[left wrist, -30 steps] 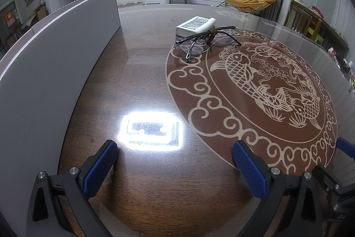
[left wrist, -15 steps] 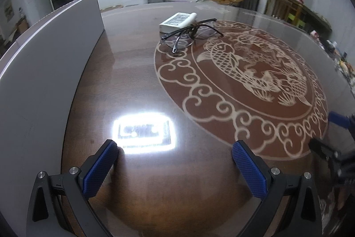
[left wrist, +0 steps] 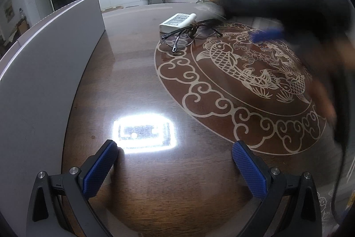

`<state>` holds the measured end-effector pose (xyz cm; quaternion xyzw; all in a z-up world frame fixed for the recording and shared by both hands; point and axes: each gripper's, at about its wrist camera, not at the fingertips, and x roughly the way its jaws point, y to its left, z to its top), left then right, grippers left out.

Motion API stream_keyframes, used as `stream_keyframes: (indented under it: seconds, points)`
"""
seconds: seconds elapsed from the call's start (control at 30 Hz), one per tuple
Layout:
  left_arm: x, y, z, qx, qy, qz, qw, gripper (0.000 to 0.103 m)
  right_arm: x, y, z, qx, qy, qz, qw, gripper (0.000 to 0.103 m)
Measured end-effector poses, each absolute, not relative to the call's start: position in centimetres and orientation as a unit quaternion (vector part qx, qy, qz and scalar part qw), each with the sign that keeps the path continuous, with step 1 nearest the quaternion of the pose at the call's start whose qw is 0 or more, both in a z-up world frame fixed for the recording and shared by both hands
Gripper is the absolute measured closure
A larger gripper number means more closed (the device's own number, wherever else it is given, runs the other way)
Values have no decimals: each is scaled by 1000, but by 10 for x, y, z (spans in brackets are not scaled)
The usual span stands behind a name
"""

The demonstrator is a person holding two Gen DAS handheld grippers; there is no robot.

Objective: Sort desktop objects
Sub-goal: 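Return both tools to the table near the glasses and white bottle, then grasp the white lotion bottle with the left tool while the right tool grasps the black glasses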

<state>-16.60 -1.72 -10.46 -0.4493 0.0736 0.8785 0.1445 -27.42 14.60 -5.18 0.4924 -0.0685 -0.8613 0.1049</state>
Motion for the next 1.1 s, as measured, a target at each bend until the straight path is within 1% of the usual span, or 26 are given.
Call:
stream_keyframes:
  seconds: [0.07, 0.13, 0.23, 0.27, 0.3, 0.33, 0.37, 0.4, 0.47, 0.67, 0.87, 0.93, 1.0, 1.03, 1.07, 1.1]
  points:
    - [-166, -17, -105, -449, 74, 879, 144, 0, -309, 129, -52, 514, -91, -847, 100, 0]
    - [-166, -17, -105, -449, 74, 879, 144, 0, -337, 111, -58, 537, -94, -835, 74, 0]
    - [-167, -18, -105, -450, 71, 879, 143, 0, -358, 95, -74, 566, -59, -821, 38, 0]
    - [-168, -18, -105, -450, 70, 879, 142, 0, -356, 92, -78, 573, -47, -818, 33, 4]
    - [-168, -18, -105, -450, 70, 879, 142, 0, -354, 88, -78, 561, -25, -827, 32, 19]
    - [-168, -18, -105, -450, 70, 879, 142, 0, -351, 86, -76, 552, -10, -833, 31, 27]
    - [-168, -18, -105, -450, 70, 879, 142, 0, -347, 86, -75, 544, 5, -838, 35, 42]
    - [-168, -18, -105, -450, 70, 879, 142, 0, -340, 89, -73, 535, 18, -843, 48, 64]
    - [-168, -18, -106, -450, 70, 879, 142, 0, -331, 99, -72, 529, 26, -846, 60, 88]
    - [-168, -18, -106, -450, 70, 879, 141, 0, -279, 152, -71, 511, 14, -857, 71, 89]
    - [-168, -18, -106, -450, 71, 879, 141, 0, -182, 198, -71, 493, 11, -867, 69, 89]
    - [-169, -17, -106, -451, 70, 879, 137, 0, -154, 202, -75, 477, 20, -876, 69, 87]
    - [-175, -15, -106, -453, 67, 879, 130, 0, -137, 206, -76, 462, 34, -884, 64, 79]
    - [-178, -13, -106, -454, 67, 879, 130, 0, -130, 205, -77, 453, 46, -888, 60, 64]
    - [-184, -10, -105, -454, 68, 879, 133, 0, -127, 208, -78, 448, 51, -891, 54, 43]
    - [-189, -6, -105, -454, 71, 878, 137, 0, -127, 209, -80, 447, 51, -892, 48, 30]
